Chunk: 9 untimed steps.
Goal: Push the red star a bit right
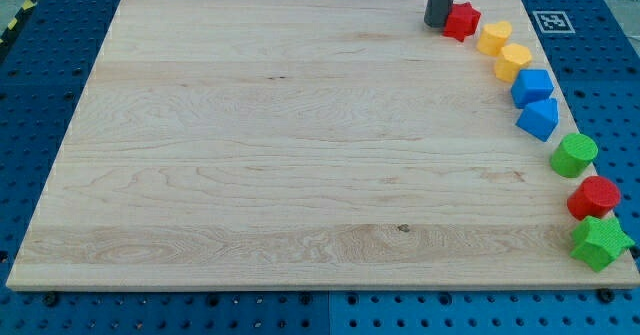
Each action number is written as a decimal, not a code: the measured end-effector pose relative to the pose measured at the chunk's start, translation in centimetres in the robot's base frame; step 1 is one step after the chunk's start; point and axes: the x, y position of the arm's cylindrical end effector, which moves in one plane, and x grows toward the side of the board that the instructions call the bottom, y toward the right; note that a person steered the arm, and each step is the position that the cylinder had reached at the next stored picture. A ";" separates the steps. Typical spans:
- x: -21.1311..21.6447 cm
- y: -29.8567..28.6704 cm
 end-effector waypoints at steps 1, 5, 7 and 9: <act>1.5 -2.2; 2.2 2.1; 1.9 3.1; -0.4 -1.9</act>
